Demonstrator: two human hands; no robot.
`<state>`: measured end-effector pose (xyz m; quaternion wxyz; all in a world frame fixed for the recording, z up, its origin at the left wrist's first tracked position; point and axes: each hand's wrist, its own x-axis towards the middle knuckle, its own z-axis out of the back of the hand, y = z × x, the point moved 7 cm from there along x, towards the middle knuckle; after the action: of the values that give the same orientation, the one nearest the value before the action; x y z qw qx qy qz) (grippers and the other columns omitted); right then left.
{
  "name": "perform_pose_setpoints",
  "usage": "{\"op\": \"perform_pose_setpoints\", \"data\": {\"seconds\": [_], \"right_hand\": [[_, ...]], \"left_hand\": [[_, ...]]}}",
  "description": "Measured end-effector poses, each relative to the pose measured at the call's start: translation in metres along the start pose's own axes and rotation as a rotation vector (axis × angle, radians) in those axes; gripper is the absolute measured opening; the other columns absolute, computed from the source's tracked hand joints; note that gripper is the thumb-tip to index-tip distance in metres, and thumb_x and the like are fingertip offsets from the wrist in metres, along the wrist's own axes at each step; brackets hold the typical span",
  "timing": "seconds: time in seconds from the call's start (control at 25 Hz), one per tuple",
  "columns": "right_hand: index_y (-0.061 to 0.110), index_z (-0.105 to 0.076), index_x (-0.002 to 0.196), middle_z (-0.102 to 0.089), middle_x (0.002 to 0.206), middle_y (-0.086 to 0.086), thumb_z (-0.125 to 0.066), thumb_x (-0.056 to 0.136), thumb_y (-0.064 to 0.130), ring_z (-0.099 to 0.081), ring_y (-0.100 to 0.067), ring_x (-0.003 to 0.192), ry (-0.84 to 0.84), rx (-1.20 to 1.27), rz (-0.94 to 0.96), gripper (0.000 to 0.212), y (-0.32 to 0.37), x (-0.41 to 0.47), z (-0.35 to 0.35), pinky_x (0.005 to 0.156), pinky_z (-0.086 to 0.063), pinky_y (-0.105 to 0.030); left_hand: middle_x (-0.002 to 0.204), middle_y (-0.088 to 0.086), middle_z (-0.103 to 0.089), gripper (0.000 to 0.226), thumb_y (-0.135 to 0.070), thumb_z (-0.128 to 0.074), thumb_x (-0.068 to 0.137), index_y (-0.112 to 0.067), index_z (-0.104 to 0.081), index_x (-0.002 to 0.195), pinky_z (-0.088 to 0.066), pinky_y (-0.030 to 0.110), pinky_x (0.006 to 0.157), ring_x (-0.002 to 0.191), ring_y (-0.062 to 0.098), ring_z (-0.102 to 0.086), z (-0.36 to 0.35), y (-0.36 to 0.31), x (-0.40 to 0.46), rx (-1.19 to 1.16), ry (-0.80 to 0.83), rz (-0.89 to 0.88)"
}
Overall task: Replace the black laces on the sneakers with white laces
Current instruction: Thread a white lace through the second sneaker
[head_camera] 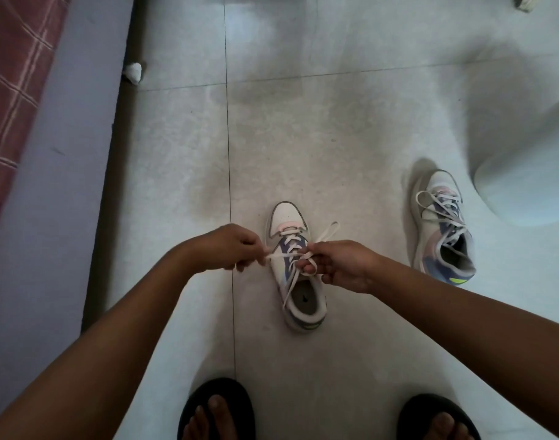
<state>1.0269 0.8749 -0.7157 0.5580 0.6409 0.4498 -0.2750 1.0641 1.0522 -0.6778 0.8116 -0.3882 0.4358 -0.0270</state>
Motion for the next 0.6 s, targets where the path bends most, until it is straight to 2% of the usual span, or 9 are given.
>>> {"op": "perform_pose_setpoints", "data": {"seconds": [0.08, 0.12, 0.16, 0.2, 0.24, 0.32, 0.4, 0.52, 0.6], "right_hand": [[0.012, -0.064, 0.086, -0.068, 0.073, -0.001, -0.054, 0.091, 0.008, -0.057, -0.005, 0.056, 0.004, 0.039, -0.016, 0.012, -0.001, 0.001, -0.002, 0.051, -0.031, -0.017], [0.012, -0.064, 0.084, -0.067, 0.070, -0.001, -0.056, 0.088, 0.001, -0.057, -0.007, 0.058, -0.003, 0.033, -0.006, 0.014, 0.000, 0.002, -0.003, 0.054, -0.032, -0.017], [0.011, -0.062, 0.080, -0.066, 0.069, -0.002, -0.058, 0.085, -0.006, -0.057, -0.010, 0.061, -0.013, 0.009, 0.013, 0.018, 0.001, 0.002, -0.003, 0.057, -0.035, -0.018], [0.010, -0.061, 0.077, -0.064, 0.069, -0.004, -0.059, 0.081, -0.011, -0.057, -0.012, 0.063, -0.019, -0.025, 0.041, 0.022, 0.003, 0.001, -0.003, 0.059, -0.038, -0.020], [0.010, -0.060, 0.073, -0.062, 0.069, -0.006, -0.061, 0.078, -0.015, -0.058, -0.015, 0.065, -0.021, -0.070, 0.074, 0.025, 0.006, 0.000, -0.004, 0.062, -0.042, -0.021], [0.010, -0.059, 0.070, -0.060, 0.069, -0.005, -0.063, 0.074, -0.015, -0.058, -0.015, 0.066, -0.051, -0.237, 0.188, 0.026, 0.015, -0.004, -0.005, 0.062, -0.049, -0.020], [0.011, -0.062, 0.073, -0.060, 0.072, -0.001, -0.065, 0.075, -0.007, -0.056, -0.015, 0.069, -0.189, -0.601, 0.437, 0.019, 0.032, -0.012, -0.005, 0.057, -0.047, -0.016], [0.004, -0.063, 0.092, -0.058, 0.088, -0.010, -0.062, 0.078, -0.001, -0.053, -0.025, 0.079, -0.409, -1.203, 0.923, 0.015, 0.045, -0.026, -0.023, 0.059, -0.041, -0.031], [0.003, -0.058, 0.099, -0.055, 0.093, -0.014, -0.060, 0.084, 0.006, -0.054, -0.029, 0.081, -0.430, -1.260, 0.973, 0.015, 0.036, -0.022, -0.025, 0.059, -0.040, -0.034]], "left_hand": [[0.066, -0.007, -0.067, 0.019, -0.032, -0.060, 0.090, -0.024, -0.073, 0.079, -0.039, 0.016, 0.046, 0.052, 0.004, -0.056, -0.027, -0.001, -0.019, 0.037, 0.400, 0.071], [0.072, -0.008, -0.070, 0.017, -0.030, -0.060, 0.090, -0.025, -0.074, 0.082, -0.040, 0.015, 0.046, 0.056, 0.006, -0.060, -0.039, 0.000, -0.024, 0.111, 0.520, 0.094], [0.075, -0.008, -0.071, 0.016, -0.029, -0.059, 0.091, -0.024, -0.073, 0.084, -0.042, 0.015, 0.048, 0.062, 0.009, -0.064, -0.045, -0.001, -0.022, 0.197, 0.525, 0.101], [0.078, -0.008, -0.070, 0.016, -0.029, -0.057, 0.092, -0.022, -0.071, 0.088, -0.046, 0.018, 0.053, 0.071, 0.012, -0.067, -0.045, -0.002, -0.011, 0.265, 0.404, 0.076], [0.084, -0.007, -0.068, 0.018, -0.026, -0.053, 0.095, -0.019, -0.070, 0.095, -0.048, 0.021, 0.063, 0.082, 0.015, -0.067, -0.038, -0.007, 0.004, 0.272, 0.184, 0.023], [0.103, -0.006, -0.063, 0.025, -0.021, -0.045, 0.099, -0.014, -0.063, 0.114, -0.044, 0.017, 0.081, 0.098, 0.009, -0.061, -0.029, -0.022, 0.018, -0.004, -0.191, -0.113], [0.108, -0.010, -0.060, 0.026, -0.022, -0.040, 0.101, -0.018, -0.060, 0.117, -0.041, 0.003, 0.077, 0.092, -0.009, -0.057, -0.040, -0.027, 0.026, -0.312, -0.199, -0.188], [0.097, -0.010, -0.063, 0.023, -0.023, -0.042, 0.100, -0.019, -0.061, 0.112, -0.044, 0.003, 0.066, 0.079, -0.010, -0.059, -0.054, -0.022, 0.036, -0.353, -0.135, -0.201], [0.095, -0.010, -0.065, 0.023, -0.023, -0.044, 0.099, -0.017, -0.063, 0.111, -0.046, 0.006, 0.067, 0.079, -0.009, -0.062, -0.054, -0.017, 0.039, -0.385, -0.156, -0.204]]}}
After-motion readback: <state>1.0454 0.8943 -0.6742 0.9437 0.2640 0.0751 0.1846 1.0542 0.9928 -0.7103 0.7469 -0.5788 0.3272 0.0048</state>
